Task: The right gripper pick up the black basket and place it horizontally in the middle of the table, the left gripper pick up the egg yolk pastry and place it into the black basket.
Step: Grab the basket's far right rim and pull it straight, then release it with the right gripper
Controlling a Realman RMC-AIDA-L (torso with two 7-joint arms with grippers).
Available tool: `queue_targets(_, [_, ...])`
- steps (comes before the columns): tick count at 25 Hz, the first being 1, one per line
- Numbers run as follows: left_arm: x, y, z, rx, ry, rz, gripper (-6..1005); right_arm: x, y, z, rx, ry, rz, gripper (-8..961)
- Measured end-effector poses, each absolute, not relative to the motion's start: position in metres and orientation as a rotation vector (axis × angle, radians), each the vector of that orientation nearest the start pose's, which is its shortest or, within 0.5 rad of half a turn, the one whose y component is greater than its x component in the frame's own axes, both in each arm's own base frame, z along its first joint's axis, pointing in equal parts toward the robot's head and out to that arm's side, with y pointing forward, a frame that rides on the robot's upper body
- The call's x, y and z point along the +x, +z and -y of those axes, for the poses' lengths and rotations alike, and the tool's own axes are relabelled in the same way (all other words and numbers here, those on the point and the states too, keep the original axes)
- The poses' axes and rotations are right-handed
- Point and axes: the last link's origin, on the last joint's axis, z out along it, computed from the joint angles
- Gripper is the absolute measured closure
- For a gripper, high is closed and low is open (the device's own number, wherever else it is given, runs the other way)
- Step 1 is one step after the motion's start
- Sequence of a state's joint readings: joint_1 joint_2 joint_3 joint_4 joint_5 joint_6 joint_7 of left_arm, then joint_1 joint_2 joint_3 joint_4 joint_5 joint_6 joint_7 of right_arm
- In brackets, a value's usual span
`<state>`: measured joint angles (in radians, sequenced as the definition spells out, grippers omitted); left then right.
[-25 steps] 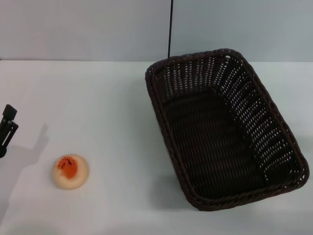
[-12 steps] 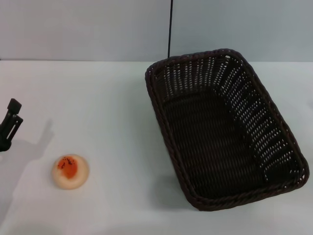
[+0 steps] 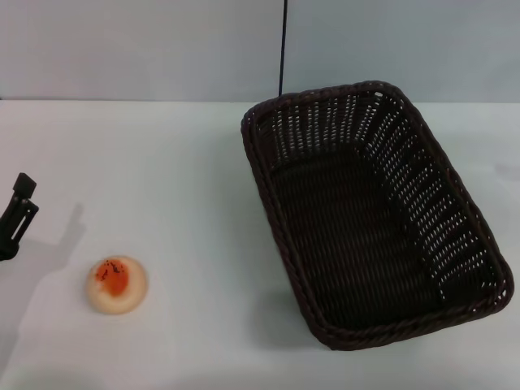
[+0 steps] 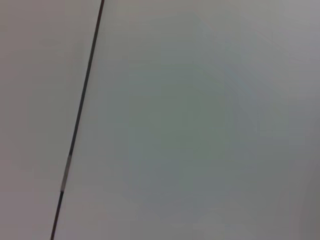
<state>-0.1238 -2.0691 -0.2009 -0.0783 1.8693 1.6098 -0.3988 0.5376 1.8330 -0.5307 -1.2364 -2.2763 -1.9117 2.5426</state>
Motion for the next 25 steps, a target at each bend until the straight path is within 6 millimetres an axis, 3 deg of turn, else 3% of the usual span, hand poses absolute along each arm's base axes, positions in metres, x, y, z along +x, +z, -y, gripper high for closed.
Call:
queue_targets(2, [-0.367, -0.004, -0.191, -1.583, -0.907, 0.634, 170, 0.248, 0.180, -0.350, -2.286, 0.157, -1.623, 273])
queue_targets(7, [-0.367, -0.003, -0.189, -1.575, -0.915, 0.634, 171, 0.229, 0.156, -0.367, -2.353, 0.093, -1.595, 274])
queue_targets(9, [-0.366, -0.003, -0.189, -1.574, -0.917, 0.632, 172, 0.222, 0.138, -0.375, -2.391, 0.058, -1.591, 274])
queue_targets(10, [-0.366, -0.003, -0.189, -1.574, -0.917, 0.632, 172, 0.222, 0.138, -0.375, -2.391, 0.058, -1.591, 277])
queue_targets(11, [-0.367, -0.003, -0.189, -1.575, -0.914, 0.632, 172, 0.220, 0.125, -0.378, -2.417, 0.023, -1.610, 280])
queue_targets(21, [-0.365, -0.003, -0.192, -1.579, -0.921, 0.625, 175, 0.215, 0.066, -0.393, -2.365, -0.210, -1.599, 310])
queue_targets(25, [-0.366, -0.003, -0.191, -1.577, -0.918, 0.626, 177, 0.215, 0.054, -0.396, -2.368, -0.202, -1.604, 322])
